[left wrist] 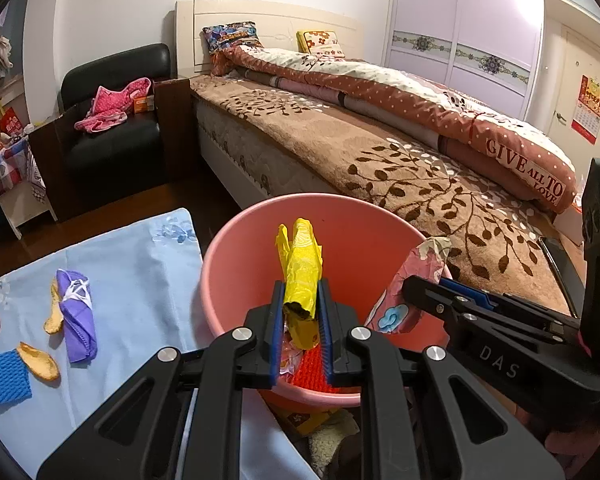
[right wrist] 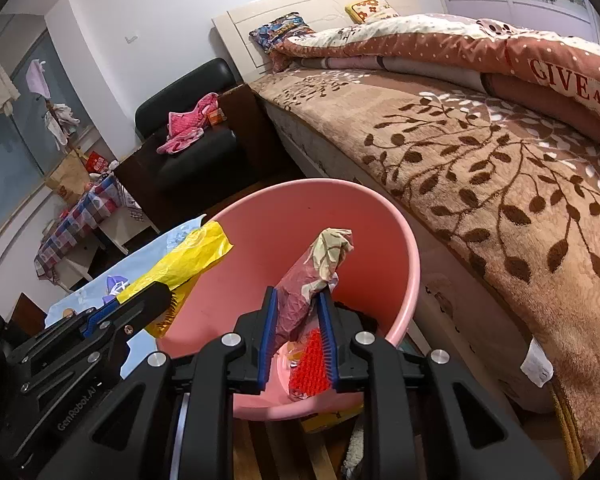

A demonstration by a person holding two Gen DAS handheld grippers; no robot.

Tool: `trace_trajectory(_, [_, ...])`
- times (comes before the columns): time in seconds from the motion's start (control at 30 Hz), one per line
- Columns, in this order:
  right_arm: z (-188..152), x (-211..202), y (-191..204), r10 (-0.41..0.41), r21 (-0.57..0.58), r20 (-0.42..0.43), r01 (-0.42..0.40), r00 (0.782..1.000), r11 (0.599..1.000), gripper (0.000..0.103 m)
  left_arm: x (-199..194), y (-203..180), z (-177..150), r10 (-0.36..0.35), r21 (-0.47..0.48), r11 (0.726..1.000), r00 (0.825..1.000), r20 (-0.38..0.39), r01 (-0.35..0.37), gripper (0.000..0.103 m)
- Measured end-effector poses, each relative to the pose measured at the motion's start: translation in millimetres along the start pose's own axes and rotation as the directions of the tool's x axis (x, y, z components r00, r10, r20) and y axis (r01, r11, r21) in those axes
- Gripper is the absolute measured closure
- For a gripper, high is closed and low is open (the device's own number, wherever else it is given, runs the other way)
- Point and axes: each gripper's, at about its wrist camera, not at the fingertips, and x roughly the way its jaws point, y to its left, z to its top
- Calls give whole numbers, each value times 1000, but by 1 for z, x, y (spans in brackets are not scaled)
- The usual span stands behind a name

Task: Collect trash
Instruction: 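Open the left gripper to drop the yellow bag while the right drops the red wrapper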

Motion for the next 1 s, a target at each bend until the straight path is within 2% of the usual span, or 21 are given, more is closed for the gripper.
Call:
trace_trajectory(0.2, [0, 2, -5, -4, 5, 2, 4, 1000, 1000, 82, 8, -3, 0, 10, 2, 1000, 1000, -19, -10, 87])
trace_trajectory(0.37, [-1, 2, -5, -7, 6, 1, 7, 1000, 1000, 81, 9, -6, -1, 18, 12, 1000, 1000, -15, -18, 66])
trace_trajectory(0.77, [-1, 2, -4, -8, 3, -2, 8, 1000, 1000, 78, 5, -6, -1, 11, 3, 1000, 1000, -11, -11, 65])
trace_trajectory(0.87, [-2, 0, -3, -11, 5, -2, 11, 1000, 1000, 70, 3, -5, -1, 10, -1, 1000, 1000, -8, -10, 65])
trace_trajectory(1.0, [-2, -3, 0, -10, 1, 4, 10, 1000, 1000, 69, -1, -2, -1, 11, -10, 1000, 1000, -3, -11, 65])
